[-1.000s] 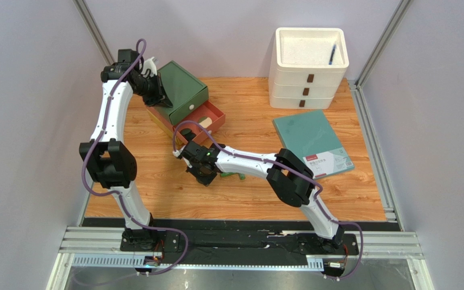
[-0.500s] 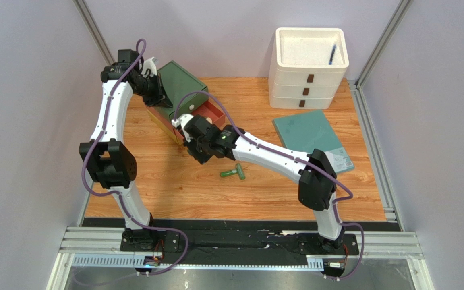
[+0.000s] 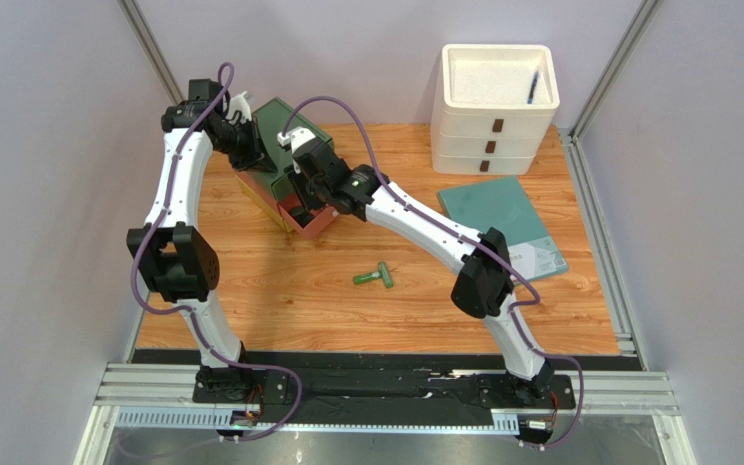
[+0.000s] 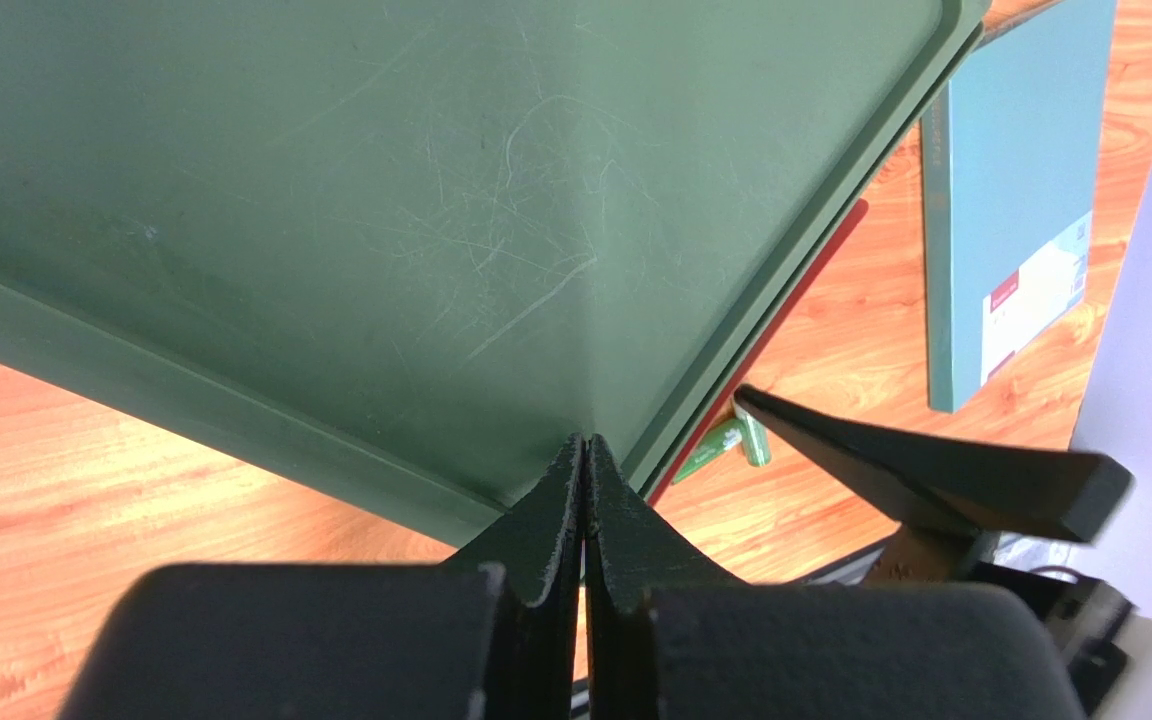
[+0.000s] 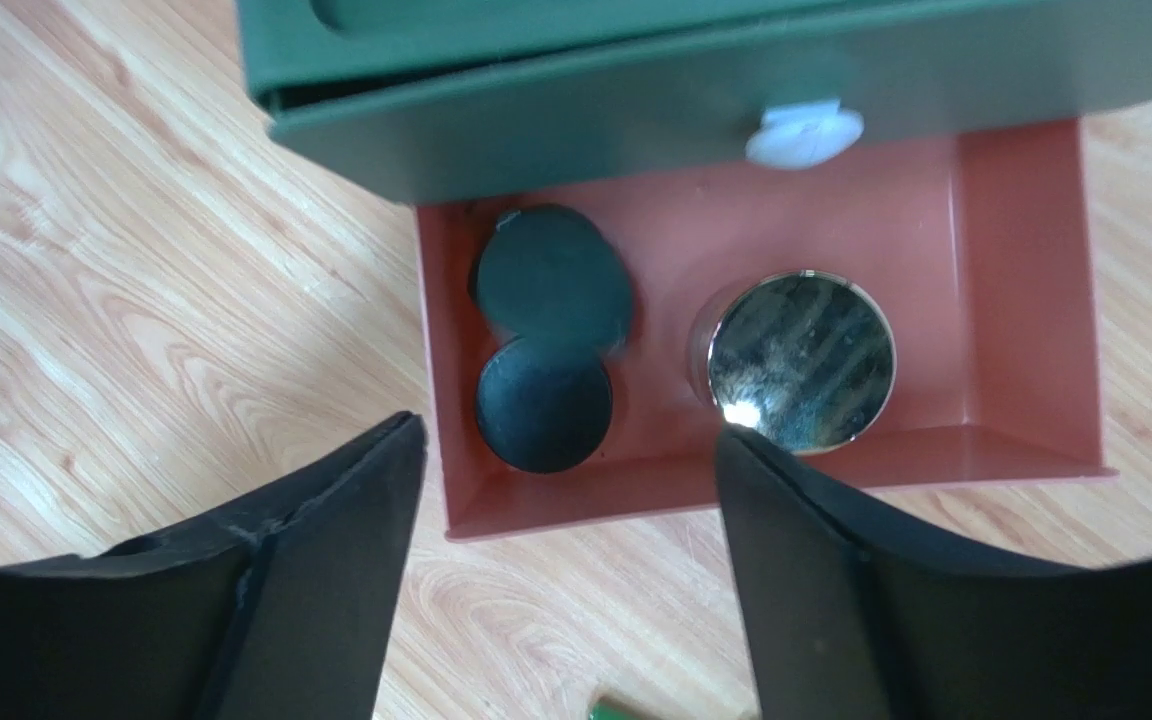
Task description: Organize the makeup
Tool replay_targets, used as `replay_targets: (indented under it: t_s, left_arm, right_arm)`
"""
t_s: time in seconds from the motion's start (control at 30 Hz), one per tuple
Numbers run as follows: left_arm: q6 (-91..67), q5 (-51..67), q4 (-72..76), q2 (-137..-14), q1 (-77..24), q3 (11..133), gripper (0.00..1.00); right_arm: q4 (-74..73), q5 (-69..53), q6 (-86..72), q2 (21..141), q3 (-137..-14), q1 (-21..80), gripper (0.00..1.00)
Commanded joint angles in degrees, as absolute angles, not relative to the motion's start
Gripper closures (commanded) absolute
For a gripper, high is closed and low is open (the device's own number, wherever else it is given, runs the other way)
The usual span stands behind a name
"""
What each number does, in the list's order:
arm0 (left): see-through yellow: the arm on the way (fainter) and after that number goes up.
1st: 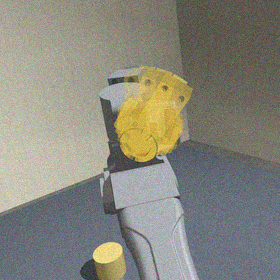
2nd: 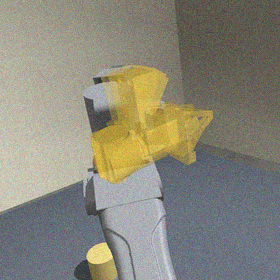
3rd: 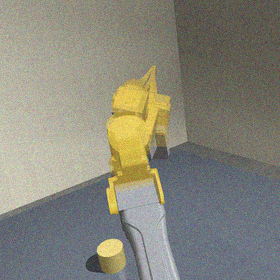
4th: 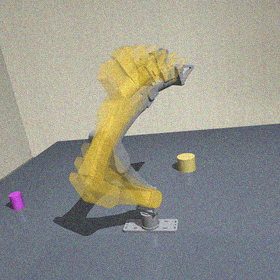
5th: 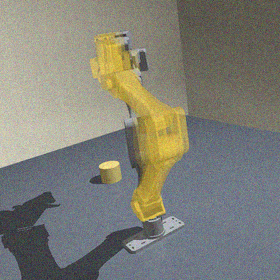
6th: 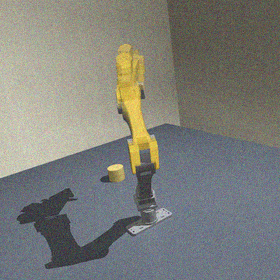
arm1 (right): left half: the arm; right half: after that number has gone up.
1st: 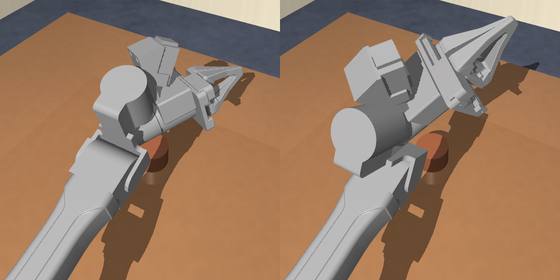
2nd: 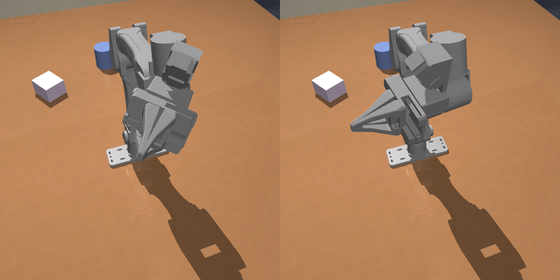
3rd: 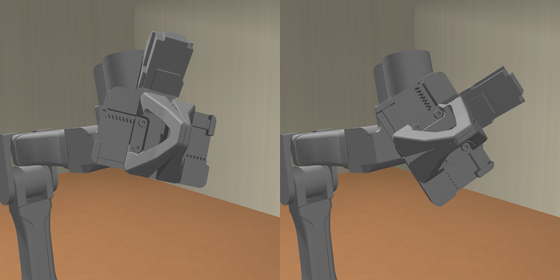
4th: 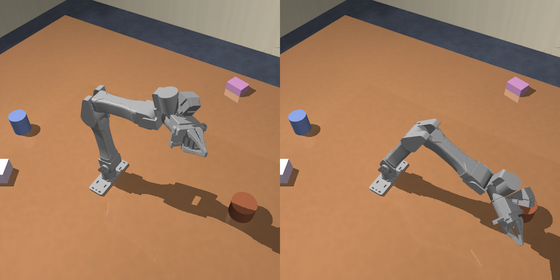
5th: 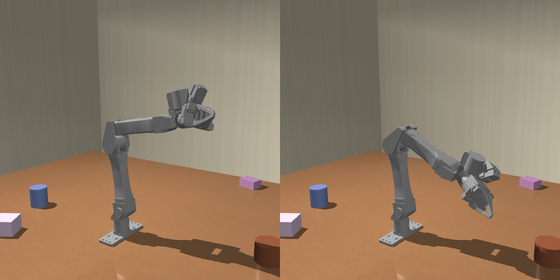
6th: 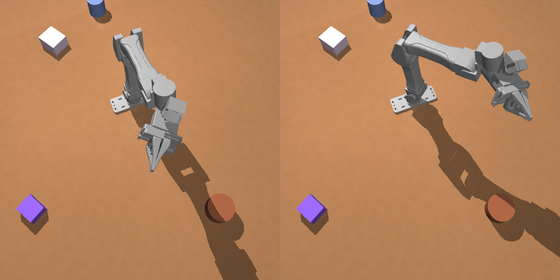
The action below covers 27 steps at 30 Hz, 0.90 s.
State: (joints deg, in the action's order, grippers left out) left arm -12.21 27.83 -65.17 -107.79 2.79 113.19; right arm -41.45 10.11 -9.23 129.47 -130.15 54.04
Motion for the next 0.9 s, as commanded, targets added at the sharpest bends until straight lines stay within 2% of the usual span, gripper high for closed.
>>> replay_targets:
  t_s: [0.0,0.13,0.27,0.33,0.37,0.4,0.43,0.47,0.53,0.63,0.87]
  left_arm:
    - [-8.5,20.0,-72.2,-111.5,3.1,109.2,1.0]
    - [-8.7,20.0,-72.1,-111.6,3.1,109.2,1.0]
    - [-8.7,20.2,-72.0,-111.5,3.0,109.2,1.0]
    - [-8.7,20.1,-72.2,-111.6,3.0,109.2,1.0]
    - [-8.4,20.0,-72.2,-111.6,3.1,109.2,1.0]
    - [-8.5,19.9,-72.2,-111.6,3.0,109.2,1.0]
    - [-8.4,19.8,-72.4,-111.6,3.0,109.2,1.0]
    - [-8.4,19.7,-72.3,-111.5,3.0,109.2,1.0]
    - [-8.4,19.7,-72.2,-111.6,3.1,109.2,1.0]
    - [-8.3,19.7,-72.2,-111.6,3.0,109.2,1.0]
    - [-8.0,19.3,-72.3,-111.7,3.1,109.2,1.0]
  right_arm:
    - [-41.9,11.5,-10.4,128.1,-130.1,54.3,0.18]
    - [-40.8,13.2,-10.5,125.0,-126.4,54.1,0.17]
    - [-38.0,12.1,-14.0,120.9,-121.7,52.6,0.21]
    - [-35.7,6.8,-19.0,118.6,-118.5,50.3,0.35]
    - [-32.2,3.5,-21.3,116.2,-113.7,49.1,0.47]
    - [-29.7,-0.9,-23.8,114.8,-111.0,46.2,0.8]
    - [-26.8,-9.3,-30.7,113.7,-107.7,44.5,0.93]
    - [-20.5,-13.7,-33.8,112.2,-105.0,42.9,1.0]
    - [-11.7,-24.5,-42.8,111.4,-97.6,38.8,1.0]
    - [-3.3,-31.6,-48.3,109.9,-89.6,36.0,1.0]
    - [9.8,-38.7,-56.3,111.3,-81.0,34.8,1.0]
